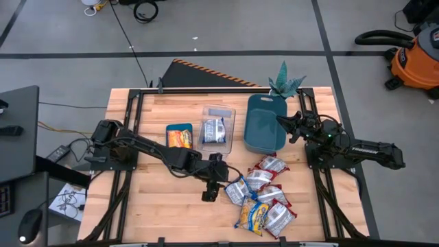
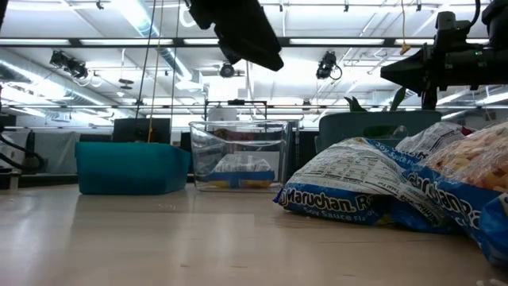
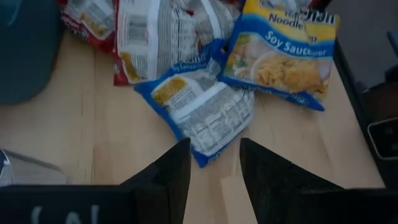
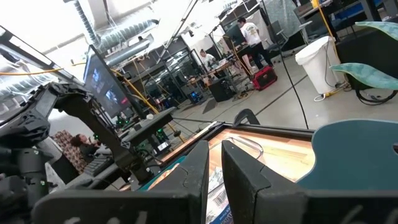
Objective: Sort Maruchan noodles
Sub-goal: Put the blue noodle pack into the transparent bin
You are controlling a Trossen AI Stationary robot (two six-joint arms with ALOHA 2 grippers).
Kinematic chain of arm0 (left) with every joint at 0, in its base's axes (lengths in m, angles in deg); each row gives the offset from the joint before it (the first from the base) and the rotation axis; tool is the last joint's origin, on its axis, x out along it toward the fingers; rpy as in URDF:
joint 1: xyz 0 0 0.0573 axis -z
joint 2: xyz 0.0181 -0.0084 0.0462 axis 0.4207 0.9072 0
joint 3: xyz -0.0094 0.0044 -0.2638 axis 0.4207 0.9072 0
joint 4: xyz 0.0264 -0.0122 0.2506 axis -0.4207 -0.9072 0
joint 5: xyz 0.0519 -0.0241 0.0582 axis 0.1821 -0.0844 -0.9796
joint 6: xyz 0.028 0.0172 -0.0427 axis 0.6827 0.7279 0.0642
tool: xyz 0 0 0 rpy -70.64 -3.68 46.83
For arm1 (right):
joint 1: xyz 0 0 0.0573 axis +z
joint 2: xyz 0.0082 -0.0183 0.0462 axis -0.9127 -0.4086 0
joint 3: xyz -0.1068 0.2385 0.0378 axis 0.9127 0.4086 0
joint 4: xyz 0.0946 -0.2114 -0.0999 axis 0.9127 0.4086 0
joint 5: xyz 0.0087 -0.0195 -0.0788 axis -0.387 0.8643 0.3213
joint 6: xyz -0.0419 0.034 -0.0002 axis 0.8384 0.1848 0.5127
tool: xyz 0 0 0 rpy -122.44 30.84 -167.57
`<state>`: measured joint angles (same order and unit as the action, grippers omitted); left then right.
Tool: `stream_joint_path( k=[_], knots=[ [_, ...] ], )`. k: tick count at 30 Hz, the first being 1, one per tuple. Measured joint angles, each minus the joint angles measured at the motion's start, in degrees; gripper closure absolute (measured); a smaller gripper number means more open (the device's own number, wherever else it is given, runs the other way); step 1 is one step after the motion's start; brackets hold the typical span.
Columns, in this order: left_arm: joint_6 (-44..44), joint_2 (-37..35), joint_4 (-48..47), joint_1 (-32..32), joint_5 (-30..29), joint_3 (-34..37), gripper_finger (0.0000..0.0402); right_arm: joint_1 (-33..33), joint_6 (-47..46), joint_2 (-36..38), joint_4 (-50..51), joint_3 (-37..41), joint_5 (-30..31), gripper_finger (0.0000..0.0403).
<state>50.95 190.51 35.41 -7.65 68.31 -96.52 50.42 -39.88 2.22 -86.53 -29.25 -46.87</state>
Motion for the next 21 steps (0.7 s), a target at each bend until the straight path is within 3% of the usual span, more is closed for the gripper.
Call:
stream_joint_path(
  k=[9,15,21],
  knots=[
    [-2.06,1.67,-0.54,4.51,-7.68,-4.86,0.0258,0.01,0.00,0.01,0.01,0.00,0.00,0.0353],
    [-4.95,7.94,-4.46,5.81,-10.53,-11.02,0.0258,0.02,0.00,0.02,0.09,0.00,0.02,0.0353],
    [-5.21,13.73,-6.07,5.76,-11.07,-11.56,0.0258,0.00,0.00,0.03,0.02,0.00,0.06,0.0353]
  ],
)
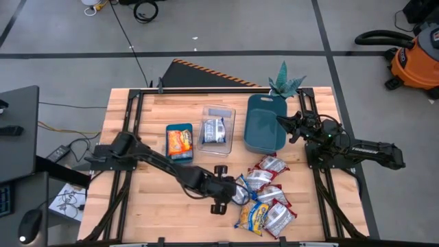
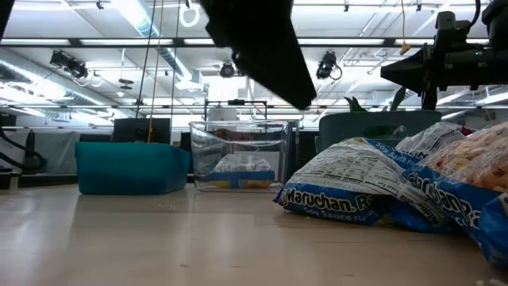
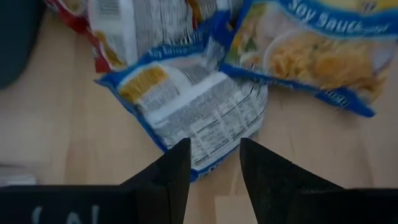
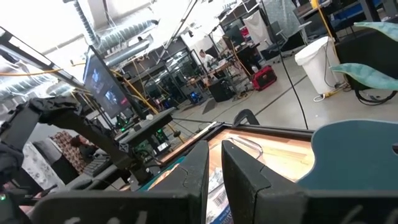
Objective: Sort Maruchan noodles
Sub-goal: Put the blue noodle pack into the transparent bin
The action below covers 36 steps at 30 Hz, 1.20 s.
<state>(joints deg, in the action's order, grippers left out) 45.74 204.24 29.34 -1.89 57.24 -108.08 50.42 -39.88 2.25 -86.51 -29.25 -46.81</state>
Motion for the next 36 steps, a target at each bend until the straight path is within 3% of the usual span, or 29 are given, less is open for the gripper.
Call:
stream_joint_path(
  k=[8,12,17,36],
  knots=[
    [-6.81,1.13,0.37,-5.90,-0.38,-0.06,0.0258,0.02,0.00,-0.01,-0.03,0.00,0.05,0.0353],
    [-11.47,1.52,5.09,-10.22,5.25,-0.11,0.0258,0.02,0.00,-0.01,-0.04,0.00,0.07,0.0353],
    [-14.81,1.84,9.05,-12.99,8.20,-0.07,0.0258,0.02,0.00,-0.01,0.02,0.00,0.05,0.0353],
    [-15.44,3.65,9.72,-12.09,11.20,-0.04,0.0258,0.02,0.00,-0.03,-0.04,0.00,0.03,0.0353]
  ],
)
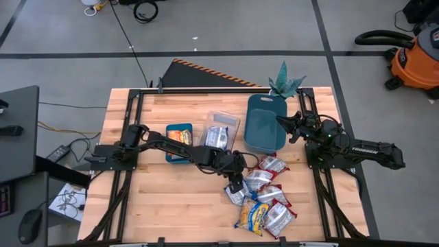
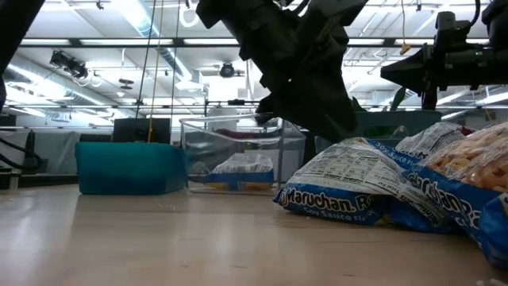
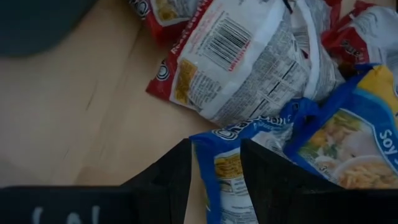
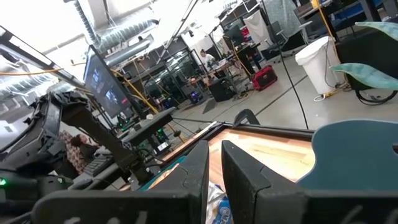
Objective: Sort Maruchan noodles
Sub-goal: Put the blue noodle pack into the transparent bin
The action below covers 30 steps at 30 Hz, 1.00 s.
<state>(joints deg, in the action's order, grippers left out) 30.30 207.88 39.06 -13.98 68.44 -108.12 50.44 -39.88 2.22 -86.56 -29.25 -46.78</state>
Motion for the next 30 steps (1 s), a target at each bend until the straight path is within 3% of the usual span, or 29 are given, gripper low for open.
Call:
stream_joint_path(
  k=[6,16,22,30],
  knots=[
    [5.94,0.02,-0.56,-0.16,-0.04,-0.38,0.0258,0.00,0.00,0.00,0.01,0.00,-0.02,0.0353],
    [10.98,0.18,-13.32,-0.50,-0.21,-12.08,0.0258,0.00,0.00,0.00,0.01,0.00,-0.02,0.0353],
    [11.18,5.83,-15.35,-0.78,2.10,-18.45,0.0258,0.00,0.00,0.00,-0.01,0.00,-0.02,0.0353],
    [16.11,11.89,-28.75,-2.13,3.98,-27.71,0.0260,-0.02,0.00,0.00,0.03,0.00,0.00,0.0353]
  ],
)
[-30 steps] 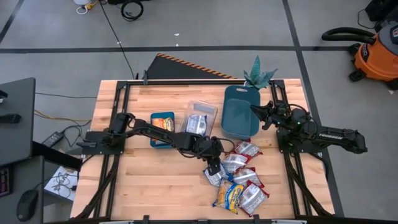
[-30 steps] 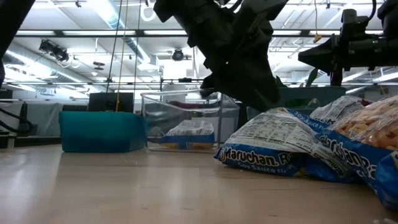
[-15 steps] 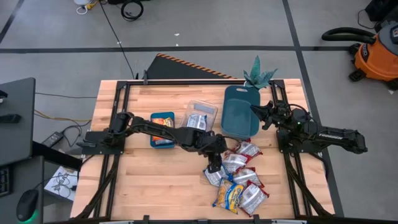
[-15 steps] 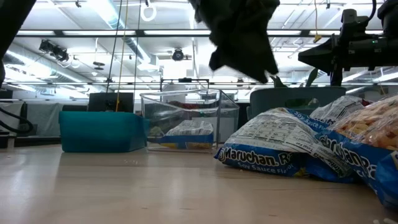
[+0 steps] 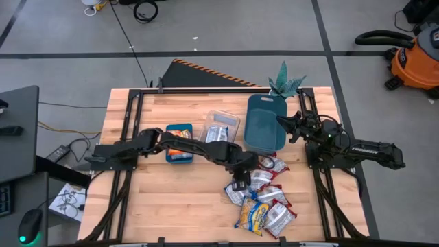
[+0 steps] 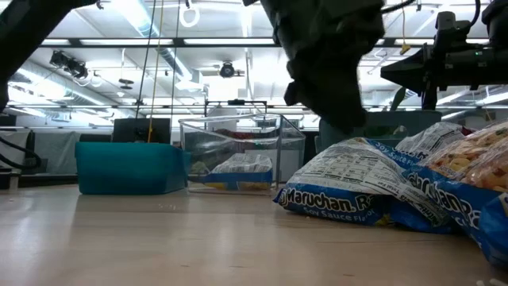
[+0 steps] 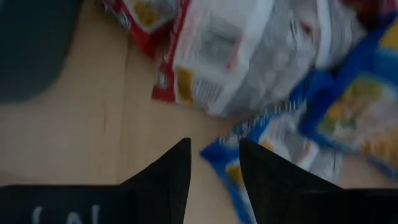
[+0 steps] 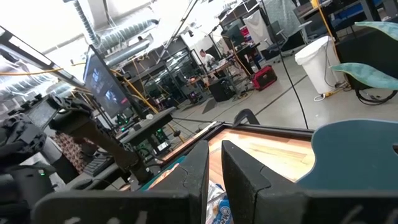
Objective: Sort Maruchan noodles
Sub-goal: Put the blue noodle pack into the transparent bin
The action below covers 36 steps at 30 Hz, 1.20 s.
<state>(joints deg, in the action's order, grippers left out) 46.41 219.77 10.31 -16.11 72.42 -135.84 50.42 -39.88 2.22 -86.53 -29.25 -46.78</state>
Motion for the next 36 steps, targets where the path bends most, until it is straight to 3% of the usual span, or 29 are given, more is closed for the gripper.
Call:
stream_joint_path(
  k=[4,8,28,36],
  knots=[
    [5.00,-0.11,-2.00,-0.95,4.30,0.00,0.0260,0.00,0.00,0.01,-0.02,0.00,-0.02,0.0353],
    [9.23,0.36,-1.45,-1.04,4.77,-0.07,0.0260,0.00,0.00,0.00,-0.04,0.00,-0.02,0.0353],
    [10.11,2.36,-1.02,-0.85,4.70,0.02,0.0262,0.01,0.00,0.00,-0.02,0.01,-0.03,0.0353],
    [9.78,2.36,-0.97,-0.85,4.58,0.02,0.0337,0.00,0.00,0.00,-0.02,0.02,-0.04,0.0353]
  ],
)
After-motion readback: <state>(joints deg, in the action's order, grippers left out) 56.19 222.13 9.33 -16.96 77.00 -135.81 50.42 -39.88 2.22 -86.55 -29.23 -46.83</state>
